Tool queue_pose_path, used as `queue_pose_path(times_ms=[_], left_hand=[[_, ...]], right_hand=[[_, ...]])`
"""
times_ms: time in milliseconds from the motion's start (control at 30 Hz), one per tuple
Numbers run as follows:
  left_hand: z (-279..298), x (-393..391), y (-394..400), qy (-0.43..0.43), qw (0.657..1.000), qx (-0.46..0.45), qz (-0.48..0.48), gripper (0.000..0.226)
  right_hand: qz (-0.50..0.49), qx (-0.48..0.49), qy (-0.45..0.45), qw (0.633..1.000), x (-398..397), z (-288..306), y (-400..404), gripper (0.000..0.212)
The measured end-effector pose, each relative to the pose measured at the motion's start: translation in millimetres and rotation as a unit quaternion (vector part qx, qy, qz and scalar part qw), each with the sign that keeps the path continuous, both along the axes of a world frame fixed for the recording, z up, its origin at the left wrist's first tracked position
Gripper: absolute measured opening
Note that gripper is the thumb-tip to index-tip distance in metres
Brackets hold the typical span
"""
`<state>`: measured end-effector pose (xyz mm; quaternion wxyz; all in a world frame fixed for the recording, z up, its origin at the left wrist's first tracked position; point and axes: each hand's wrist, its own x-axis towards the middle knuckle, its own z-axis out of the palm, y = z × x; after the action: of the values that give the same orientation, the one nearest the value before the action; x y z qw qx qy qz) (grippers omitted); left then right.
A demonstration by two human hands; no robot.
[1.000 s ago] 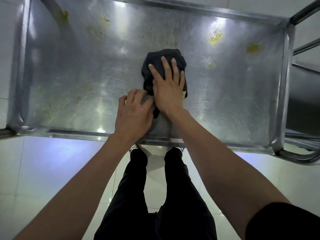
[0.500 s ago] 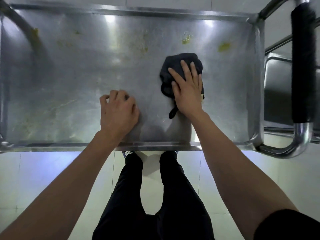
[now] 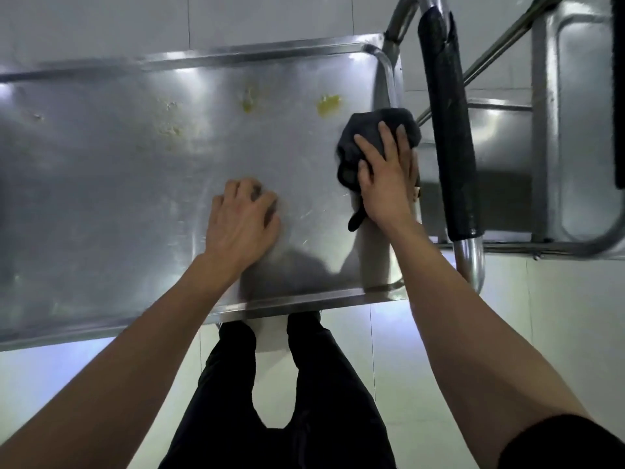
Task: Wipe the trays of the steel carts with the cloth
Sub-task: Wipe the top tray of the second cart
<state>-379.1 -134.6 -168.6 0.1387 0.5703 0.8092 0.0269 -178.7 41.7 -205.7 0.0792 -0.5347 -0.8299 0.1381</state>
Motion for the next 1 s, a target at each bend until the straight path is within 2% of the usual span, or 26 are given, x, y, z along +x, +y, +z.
queue_pose_path(times_ms=[100, 300, 467, 767, 1000], left_hand=[[-1.4, -0.5, -1.3, 0.0, 1.0, -0.005, -0.003, 0.034], [-0.7, -3.6, -2.5, -0.008, 1.0, -0.001, -0.003, 0.036], [1.2, -20.7, -6.0, -0.021, 0.999, -0.002, -0.049, 0.036], [-4.2, -114.8, -60.1, 0.019, 1.0, 0.006, -0.013, 0.047], [-10.7, -176.4, -100.7, 0.029, 0.999, 0.016, 0.027, 0.045]], right_hand=[[-0.004, 0.018, -0.008, 1.0, -4.5, -2.5, -3.7, 0.044], [-0.02, -0.004, 0.007, 1.0, -16.3, 0.5, -9.0, 0.044], [-0.013, -0.016, 0.009, 1.0, -43.3, 5.5, -21.3, 0.045], [0.021, -0.021, -0.011, 1.0, -148.2, 5.0, -74.2, 0.044], [0.105, -0.015, -0.023, 0.994, -248.3, 0.7, -122.4, 0.045]])
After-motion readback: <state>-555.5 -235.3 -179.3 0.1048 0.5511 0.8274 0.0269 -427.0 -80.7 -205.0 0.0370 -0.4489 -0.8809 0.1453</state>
